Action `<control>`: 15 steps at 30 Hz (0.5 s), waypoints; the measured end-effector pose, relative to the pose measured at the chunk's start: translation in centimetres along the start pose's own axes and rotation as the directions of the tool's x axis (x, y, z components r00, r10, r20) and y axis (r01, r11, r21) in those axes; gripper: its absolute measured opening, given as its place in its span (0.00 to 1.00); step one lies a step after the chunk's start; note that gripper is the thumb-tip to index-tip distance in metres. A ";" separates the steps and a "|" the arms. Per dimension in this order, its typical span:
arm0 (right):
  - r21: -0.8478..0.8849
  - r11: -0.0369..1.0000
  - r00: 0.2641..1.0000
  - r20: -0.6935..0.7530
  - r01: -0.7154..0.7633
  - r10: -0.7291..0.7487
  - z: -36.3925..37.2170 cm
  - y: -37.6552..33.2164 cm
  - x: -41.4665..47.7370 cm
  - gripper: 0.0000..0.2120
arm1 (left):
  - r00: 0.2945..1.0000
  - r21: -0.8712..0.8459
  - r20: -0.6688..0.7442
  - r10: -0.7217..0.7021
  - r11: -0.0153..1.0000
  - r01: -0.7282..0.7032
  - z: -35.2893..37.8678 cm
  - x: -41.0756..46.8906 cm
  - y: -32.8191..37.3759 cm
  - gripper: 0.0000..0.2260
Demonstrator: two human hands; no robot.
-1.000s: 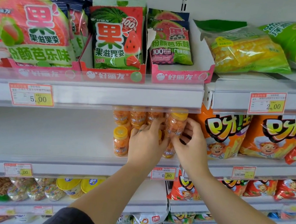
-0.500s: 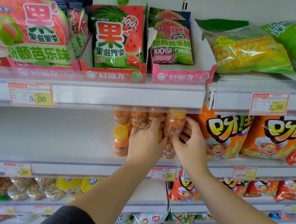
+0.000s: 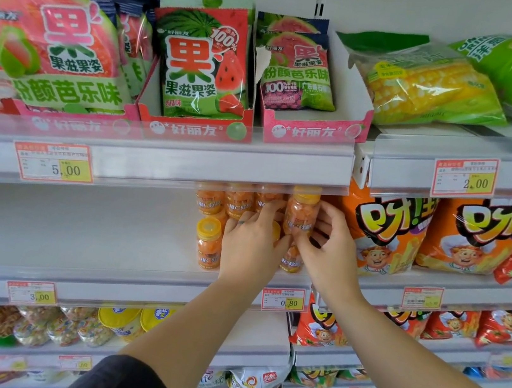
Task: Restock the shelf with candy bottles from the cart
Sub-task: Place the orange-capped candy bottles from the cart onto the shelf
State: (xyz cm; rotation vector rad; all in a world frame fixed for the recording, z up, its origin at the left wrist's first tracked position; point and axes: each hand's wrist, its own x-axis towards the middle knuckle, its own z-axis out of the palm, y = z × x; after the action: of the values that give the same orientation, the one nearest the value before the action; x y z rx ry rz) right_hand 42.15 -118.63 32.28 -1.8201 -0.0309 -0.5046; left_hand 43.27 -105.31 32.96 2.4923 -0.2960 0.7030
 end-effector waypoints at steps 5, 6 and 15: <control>-0.015 1.000 1.000 -0.001 0.002 -0.002 0.0 -0.1 -0.3 0.25 | 1.000 0.009 0.022 -0.009 1.000 0.008 0.1 -0.1 -0.2 0.20; -0.015 1.000 1.000 -0.001 0.000 0.000 0.0 -0.2 -0.3 0.25 | 1.000 0.006 0.023 -0.012 1.000 0.012 0.1 -0.1 -0.3 0.20; -0.027 1.000 1.000 -0.013 0.010 -0.011 -0.1 -0.3 -0.7 0.23 | 1.000 0.012 0.000 0.002 1.000 -0.002 0.2 -0.1 -0.3 0.19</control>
State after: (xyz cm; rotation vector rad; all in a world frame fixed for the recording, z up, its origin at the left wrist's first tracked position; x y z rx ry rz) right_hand 41.41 -118.42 32.36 -1.8433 -0.0250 -0.5262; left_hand 43.34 -105.13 32.66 2.5037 -0.2955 0.7080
